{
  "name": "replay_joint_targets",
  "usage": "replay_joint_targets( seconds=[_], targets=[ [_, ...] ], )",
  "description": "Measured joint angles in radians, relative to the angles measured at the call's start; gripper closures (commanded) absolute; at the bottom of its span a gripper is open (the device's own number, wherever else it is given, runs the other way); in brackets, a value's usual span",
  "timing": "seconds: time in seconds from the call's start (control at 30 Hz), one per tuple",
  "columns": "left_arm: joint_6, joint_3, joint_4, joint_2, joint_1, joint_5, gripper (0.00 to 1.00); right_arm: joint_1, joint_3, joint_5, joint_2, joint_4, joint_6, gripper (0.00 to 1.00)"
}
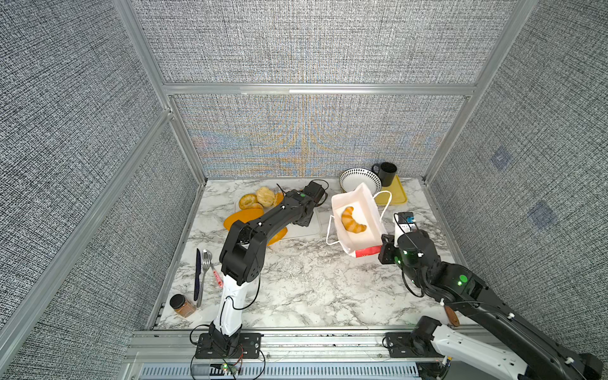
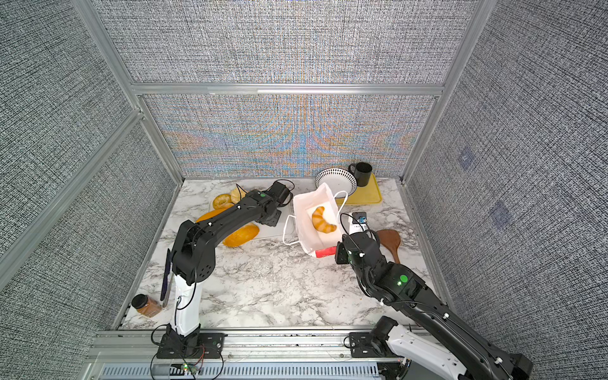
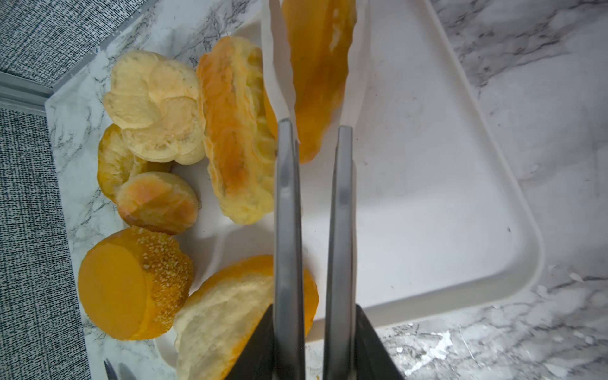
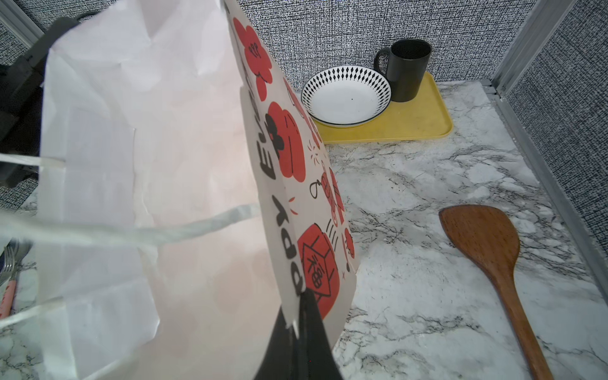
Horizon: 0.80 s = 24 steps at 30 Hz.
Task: Pack bread into a paper bag
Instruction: Pick up the fake bread from the plate.
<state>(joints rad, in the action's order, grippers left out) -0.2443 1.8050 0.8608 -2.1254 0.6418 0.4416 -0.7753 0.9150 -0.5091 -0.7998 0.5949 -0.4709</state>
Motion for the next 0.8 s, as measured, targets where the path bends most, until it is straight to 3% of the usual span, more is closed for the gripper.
replay_joint_targets(
  seconds=[0.13,0.3,0.43,0.63,0.8],
  targets=[
    [0.000,0.018,0.007,-0.018,-0.009,-0.007,0.67,0.001,0.000,0.006,-0.001,0.000,0.000,1.00],
    [-0.002,0.022,0.019,-0.021,-0.015,-0.008,0.84,0.001,0.000,0.014,0.002,0.000,0.000,1.00],
    [-0.011,0.008,0.021,-0.003,-0.014,-0.020,0.90,0.002,0.000,0.017,0.003,0.000,0.000,1.00],
    [-0.026,-0.036,0.033,0.109,-0.007,-0.029,0.93,0.002,0.000,0.017,0.006,0.000,0.000,1.00],
    [-0.063,-0.103,0.028,0.281,0.018,-0.016,0.94,0.002,-0.014,0.018,0.000,-0.007,0.001,1.00]
  ],
)
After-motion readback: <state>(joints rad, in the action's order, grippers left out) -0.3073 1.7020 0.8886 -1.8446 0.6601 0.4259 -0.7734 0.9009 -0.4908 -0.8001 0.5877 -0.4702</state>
